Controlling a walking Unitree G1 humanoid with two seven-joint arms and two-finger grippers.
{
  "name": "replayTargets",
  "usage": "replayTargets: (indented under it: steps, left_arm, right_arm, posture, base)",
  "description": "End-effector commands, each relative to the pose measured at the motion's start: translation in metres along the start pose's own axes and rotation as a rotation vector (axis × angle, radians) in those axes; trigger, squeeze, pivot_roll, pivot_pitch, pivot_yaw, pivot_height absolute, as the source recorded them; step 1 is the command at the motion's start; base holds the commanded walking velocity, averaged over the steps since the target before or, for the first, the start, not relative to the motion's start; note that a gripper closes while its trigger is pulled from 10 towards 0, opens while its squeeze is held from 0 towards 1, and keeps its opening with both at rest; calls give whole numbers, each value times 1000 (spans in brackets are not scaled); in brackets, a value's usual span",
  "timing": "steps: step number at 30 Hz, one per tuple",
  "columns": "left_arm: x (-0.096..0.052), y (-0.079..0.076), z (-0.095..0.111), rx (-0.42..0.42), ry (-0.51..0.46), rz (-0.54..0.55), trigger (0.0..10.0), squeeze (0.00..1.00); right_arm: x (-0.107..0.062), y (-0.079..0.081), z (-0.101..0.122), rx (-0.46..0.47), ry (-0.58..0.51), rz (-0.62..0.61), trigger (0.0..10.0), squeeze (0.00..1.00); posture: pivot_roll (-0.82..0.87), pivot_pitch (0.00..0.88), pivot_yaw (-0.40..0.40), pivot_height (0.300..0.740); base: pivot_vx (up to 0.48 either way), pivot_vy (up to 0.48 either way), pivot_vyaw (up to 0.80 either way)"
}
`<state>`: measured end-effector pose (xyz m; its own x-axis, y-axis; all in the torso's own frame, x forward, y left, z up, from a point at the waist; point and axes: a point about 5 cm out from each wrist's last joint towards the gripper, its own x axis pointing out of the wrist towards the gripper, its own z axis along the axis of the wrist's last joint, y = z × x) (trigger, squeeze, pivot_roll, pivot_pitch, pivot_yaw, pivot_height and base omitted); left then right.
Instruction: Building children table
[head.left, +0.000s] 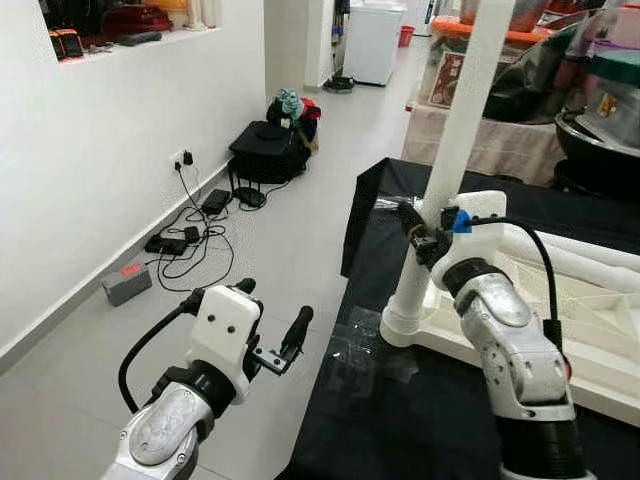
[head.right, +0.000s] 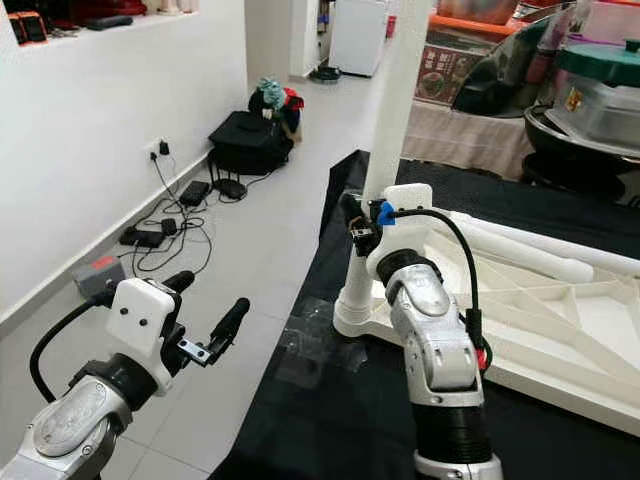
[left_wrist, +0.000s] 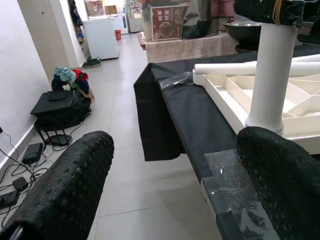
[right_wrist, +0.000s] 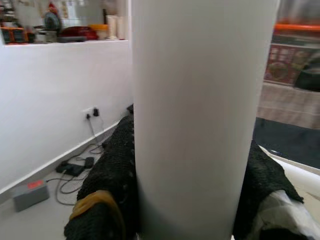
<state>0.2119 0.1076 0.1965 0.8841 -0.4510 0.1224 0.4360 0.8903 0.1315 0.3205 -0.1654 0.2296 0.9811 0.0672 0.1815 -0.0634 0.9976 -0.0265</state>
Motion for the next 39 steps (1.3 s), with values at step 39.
replayTargets:
  steps: [39]
  left_arm:
    - [-1,0,-2,23,6,3,10000,0]
  right_arm:
    - [41,-22,41,335,-200,-183,0,0]
  posture:
    - [78,109,-90,740]
  base:
    - [0,0,0]
